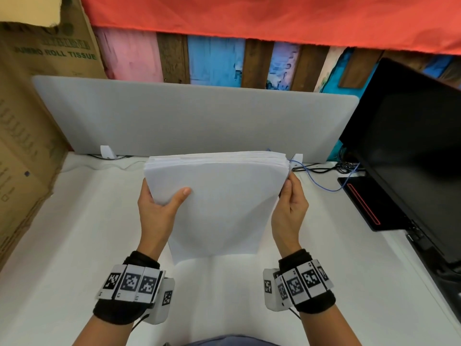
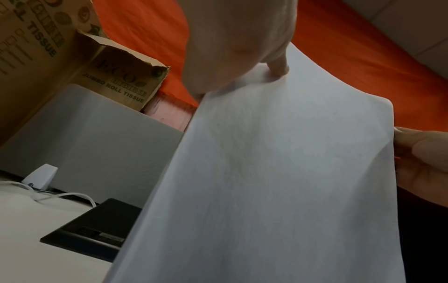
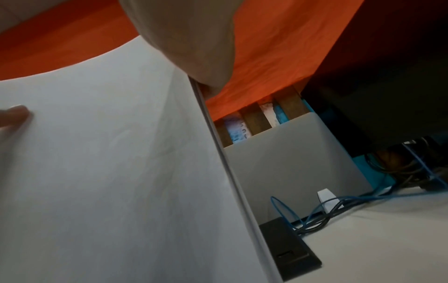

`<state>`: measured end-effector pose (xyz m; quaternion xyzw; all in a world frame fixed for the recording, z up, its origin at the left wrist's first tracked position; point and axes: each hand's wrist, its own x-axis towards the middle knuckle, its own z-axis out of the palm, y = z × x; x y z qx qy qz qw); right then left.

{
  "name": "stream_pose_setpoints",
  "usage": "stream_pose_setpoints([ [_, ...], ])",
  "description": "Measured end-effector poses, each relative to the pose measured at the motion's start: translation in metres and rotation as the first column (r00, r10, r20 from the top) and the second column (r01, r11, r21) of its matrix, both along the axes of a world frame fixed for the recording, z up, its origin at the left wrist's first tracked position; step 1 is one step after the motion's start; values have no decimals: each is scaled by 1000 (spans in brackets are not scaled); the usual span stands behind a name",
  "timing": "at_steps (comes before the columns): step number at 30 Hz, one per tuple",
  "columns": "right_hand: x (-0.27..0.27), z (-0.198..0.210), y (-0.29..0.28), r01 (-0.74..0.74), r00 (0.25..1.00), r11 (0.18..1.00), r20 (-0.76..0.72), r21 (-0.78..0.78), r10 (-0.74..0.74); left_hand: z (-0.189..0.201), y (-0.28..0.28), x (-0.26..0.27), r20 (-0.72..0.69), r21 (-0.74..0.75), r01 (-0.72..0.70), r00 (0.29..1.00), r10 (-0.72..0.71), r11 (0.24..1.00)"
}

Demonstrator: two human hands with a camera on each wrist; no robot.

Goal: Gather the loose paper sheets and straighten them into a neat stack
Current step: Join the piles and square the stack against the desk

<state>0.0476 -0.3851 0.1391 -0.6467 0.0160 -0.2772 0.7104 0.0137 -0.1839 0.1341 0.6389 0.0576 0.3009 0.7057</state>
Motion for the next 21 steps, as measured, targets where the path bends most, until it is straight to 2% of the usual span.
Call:
stream_pose_setpoints([
  [7, 11, 1, -12, -90, 996, 971, 41, 223, 83, 1, 1, -1, 19, 20, 17, 1000, -18, 1000],
  [10, 13, 1, -17, -201, 979, 940, 16, 277, 205, 1, 1, 0, 22, 29, 24, 999, -24, 999],
  [15, 29, -2, -26, -408, 873, 797, -65, 445, 483, 4, 2, 0, 21, 11, 48, 999, -48, 999],
  [21, 42, -2, -28, -475, 790, 724, -120, 500, 601, 4, 4, 2, 9, 33, 71, 997, -72, 997],
])
